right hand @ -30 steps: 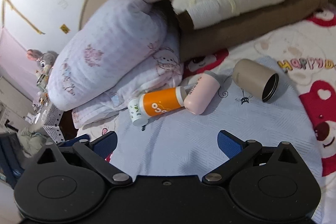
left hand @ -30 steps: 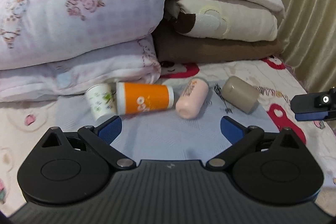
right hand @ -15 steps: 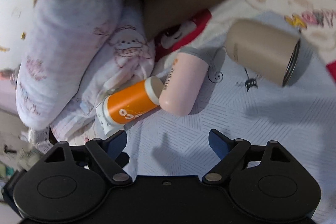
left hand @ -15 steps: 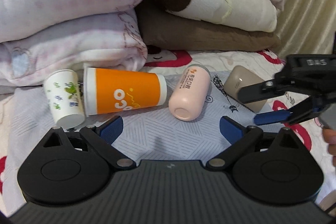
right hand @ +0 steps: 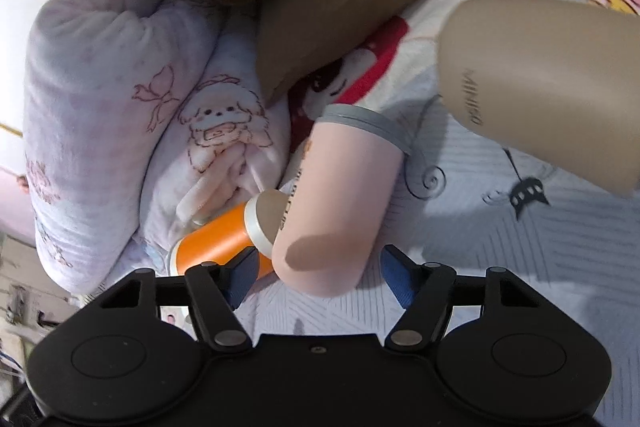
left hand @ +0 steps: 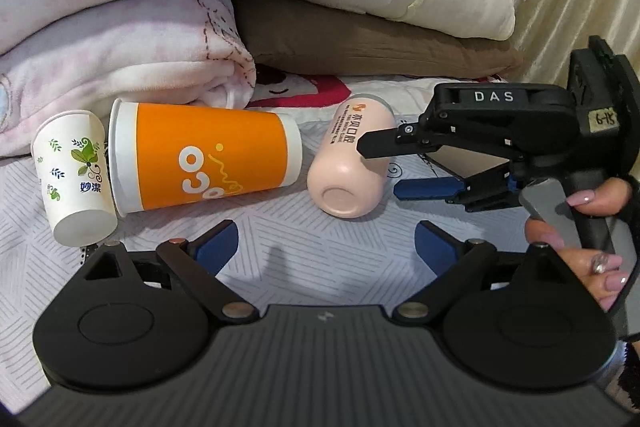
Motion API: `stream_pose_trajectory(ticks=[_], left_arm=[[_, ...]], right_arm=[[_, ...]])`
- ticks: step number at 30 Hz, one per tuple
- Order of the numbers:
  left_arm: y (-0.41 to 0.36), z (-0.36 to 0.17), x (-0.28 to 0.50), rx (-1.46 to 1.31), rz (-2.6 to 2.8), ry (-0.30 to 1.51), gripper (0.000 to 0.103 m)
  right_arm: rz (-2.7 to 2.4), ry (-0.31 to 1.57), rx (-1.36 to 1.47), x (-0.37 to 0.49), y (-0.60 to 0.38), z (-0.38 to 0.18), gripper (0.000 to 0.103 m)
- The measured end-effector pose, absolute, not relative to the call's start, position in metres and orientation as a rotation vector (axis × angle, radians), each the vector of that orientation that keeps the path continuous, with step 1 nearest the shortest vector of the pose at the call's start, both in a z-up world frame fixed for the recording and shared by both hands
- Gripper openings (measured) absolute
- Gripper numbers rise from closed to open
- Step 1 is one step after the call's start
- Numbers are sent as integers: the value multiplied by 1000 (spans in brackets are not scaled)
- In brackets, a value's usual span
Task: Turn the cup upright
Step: 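Close the right gripper around the pink tumbler's body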
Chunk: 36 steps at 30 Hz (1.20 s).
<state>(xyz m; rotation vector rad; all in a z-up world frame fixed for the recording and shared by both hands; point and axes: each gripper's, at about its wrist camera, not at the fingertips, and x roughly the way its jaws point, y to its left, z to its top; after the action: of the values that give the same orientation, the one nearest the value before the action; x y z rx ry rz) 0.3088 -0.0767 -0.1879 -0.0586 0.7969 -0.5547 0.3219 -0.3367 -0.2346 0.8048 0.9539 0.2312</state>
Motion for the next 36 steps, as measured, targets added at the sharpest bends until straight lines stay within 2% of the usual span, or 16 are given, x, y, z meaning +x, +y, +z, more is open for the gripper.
stream_pose_trajectory(ticks=[4,12,14,15,20,22,23,36], left_arm=[[-75,-192,315,-83,-568,794,96],[-83,-205,318,-38,-574,815,96],[-83,-207,318,-32,-573,817,96],[-83,-208,317,-33,-572,815,96],[-78,-209,315,-39,-571,809,96],[-76,-211,316,-41,-569,805,96],[-74,-212,314,-40,-568,805,96],[-72,-201,299,-66,-592,800,96]], right_arm=[[231,917,754,326,-338,-234,75],[215,897,899,330,-345,-251,81],[197,838,926,325,-349,-252,92],[193,829,931,324,-350,-253,93],[195,835,896,329,-341,-255,88],[194,845,851,331,-337,-254,72],[206,838,861,331,-337,-255,70],[188,879,944,319,-349,-254,70]])
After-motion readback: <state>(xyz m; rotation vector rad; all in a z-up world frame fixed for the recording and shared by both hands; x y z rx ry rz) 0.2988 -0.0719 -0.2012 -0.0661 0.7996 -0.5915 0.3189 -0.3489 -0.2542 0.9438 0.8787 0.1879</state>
